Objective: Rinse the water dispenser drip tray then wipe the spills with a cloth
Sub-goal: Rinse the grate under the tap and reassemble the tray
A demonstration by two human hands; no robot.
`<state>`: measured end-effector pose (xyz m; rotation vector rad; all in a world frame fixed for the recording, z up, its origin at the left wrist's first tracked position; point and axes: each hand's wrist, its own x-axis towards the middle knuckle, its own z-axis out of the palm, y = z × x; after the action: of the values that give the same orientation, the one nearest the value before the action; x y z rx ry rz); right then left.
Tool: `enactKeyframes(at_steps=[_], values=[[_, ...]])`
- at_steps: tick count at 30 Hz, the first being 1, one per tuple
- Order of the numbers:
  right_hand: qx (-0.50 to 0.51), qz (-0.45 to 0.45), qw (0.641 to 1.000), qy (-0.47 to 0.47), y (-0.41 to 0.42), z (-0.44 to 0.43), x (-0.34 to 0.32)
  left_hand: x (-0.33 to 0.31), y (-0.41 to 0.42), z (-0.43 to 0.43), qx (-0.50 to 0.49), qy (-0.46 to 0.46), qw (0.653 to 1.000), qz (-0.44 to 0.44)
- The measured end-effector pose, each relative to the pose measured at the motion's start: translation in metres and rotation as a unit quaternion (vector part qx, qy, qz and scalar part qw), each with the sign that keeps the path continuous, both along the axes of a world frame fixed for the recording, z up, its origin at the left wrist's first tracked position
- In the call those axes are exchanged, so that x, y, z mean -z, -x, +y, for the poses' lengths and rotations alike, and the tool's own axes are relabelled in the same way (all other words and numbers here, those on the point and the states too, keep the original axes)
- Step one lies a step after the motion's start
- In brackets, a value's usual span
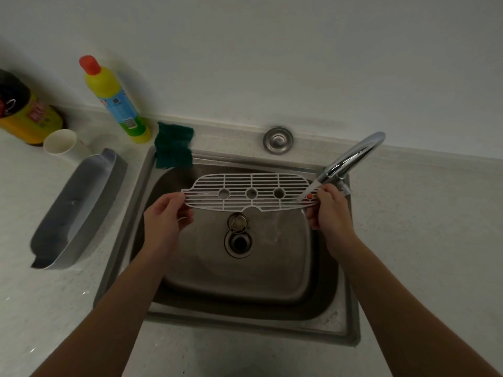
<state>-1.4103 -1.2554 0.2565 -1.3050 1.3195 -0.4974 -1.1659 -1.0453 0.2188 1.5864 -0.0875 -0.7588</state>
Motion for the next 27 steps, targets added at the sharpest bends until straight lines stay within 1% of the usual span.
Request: enactKeyframes(at_steps=[5, 11, 16, 22, 24, 27], values=[[-0.014, 0.003, 1.000, -0.017, 0.012, 0.027, 0.007, 0.007, 0.006, 0.023, -0.001, -0.020, 1.000, 0.007], [-0.014, 0.001, 0.999, -0.050, 0.019, 0.042, 0.015, 0.014, 0.016, 0.039, -0.025, -0.035, 0.999, 0.012], [-0.022, -0.004, 0.999, -0.027, 0.007, 0.024, 0.006, 0.007, 0.008, 0.025, -0.030, -0.022, 0.999, 0.013], [0.020, 0.000, 1.000, -0.008, 0.018, -0.002, -0.007, -0.002, 0.012, -0.013, 0.011, -0.009, 1.000, -0.010], [0.038, -0.002, 0.999, -0.015, 0.033, 0.000, -0.007, -0.001, 0.022, -0.020, 0.022, -0.016, 1.000, -0.006], [0.060, 0.018, 0.998, -0.021, 0.061, 0.011, 0.000, 0.003, 0.042, -0.022, 0.038, -0.029, 0.999, 0.010]])
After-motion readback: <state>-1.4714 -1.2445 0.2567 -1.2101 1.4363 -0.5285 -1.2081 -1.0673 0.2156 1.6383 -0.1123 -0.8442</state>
